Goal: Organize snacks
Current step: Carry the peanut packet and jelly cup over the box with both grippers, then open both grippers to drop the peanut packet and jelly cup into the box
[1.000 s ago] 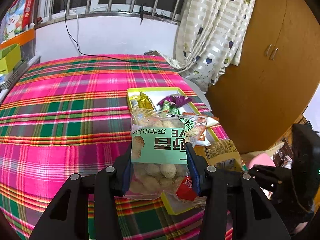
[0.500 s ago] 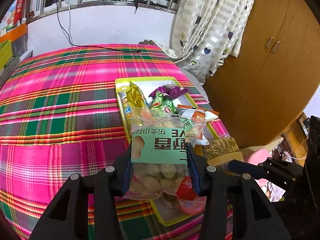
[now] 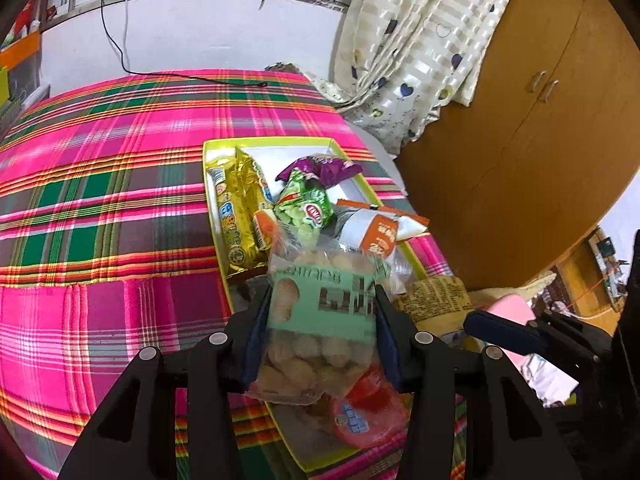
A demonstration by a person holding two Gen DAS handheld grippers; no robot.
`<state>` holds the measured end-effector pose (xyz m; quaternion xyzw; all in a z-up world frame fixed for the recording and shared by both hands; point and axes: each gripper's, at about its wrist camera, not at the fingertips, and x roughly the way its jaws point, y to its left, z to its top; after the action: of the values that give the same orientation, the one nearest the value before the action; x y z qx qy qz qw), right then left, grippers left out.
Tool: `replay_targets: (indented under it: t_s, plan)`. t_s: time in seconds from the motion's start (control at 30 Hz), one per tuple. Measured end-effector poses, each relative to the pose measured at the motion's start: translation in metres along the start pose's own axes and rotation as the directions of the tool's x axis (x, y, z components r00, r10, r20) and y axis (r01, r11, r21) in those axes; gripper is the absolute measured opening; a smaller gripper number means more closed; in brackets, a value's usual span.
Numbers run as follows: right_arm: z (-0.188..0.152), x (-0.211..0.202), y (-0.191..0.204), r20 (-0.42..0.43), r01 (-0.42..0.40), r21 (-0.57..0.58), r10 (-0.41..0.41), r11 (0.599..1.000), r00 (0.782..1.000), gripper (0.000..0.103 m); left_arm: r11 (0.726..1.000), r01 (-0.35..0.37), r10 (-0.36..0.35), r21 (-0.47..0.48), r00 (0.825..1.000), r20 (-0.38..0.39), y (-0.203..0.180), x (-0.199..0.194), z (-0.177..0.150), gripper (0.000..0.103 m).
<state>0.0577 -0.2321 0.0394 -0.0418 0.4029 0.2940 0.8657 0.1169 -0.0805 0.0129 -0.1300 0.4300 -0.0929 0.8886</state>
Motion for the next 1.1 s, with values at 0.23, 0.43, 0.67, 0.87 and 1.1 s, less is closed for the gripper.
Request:
replay_targets:
  t_s: [0.23,0.43,0.67,0.87,1.1]
  plan:
    - [-0.002,-0.005,-0.005,0.004,0.03,0.021,-0.03,0.999,1.0,0.04,0.999,0.05,-0.05,-0.018,0.998,0.024,0.005,-0.012,-0.002,0.053]
    - [-0.002,-0.008,-0.002,0.008,0.038,0.023,-0.038,0.999,0.999,0.04,0.997,0.05,-0.043,-0.066,0.993,0.107,0.019,-0.032,-0.001,0.053]
    - [-0.002,-0.006,-0.003,-0.001,0.038,0.023,-0.038,0.999,0.999,0.04,0.992,0.082,-0.077,-0.098,0.995,0.061,0.031,-0.014,-0.004,0.034]
    - [-0.001,-0.003,-0.005,-0.006,0.043,0.03,-0.042,0.999,0.999,0.04,0.99,0.116,-0.111,-0.078,0.992,0.066,0.025,-0.007,0.0,0.022]
    - [0.0,-0.006,-0.004,-0.001,0.052,0.029,-0.052,0.998,0.999,0.04,0.987,0.143,-0.139,-0.066,0.988,0.071,0.028,-0.009,0.008,0.022]
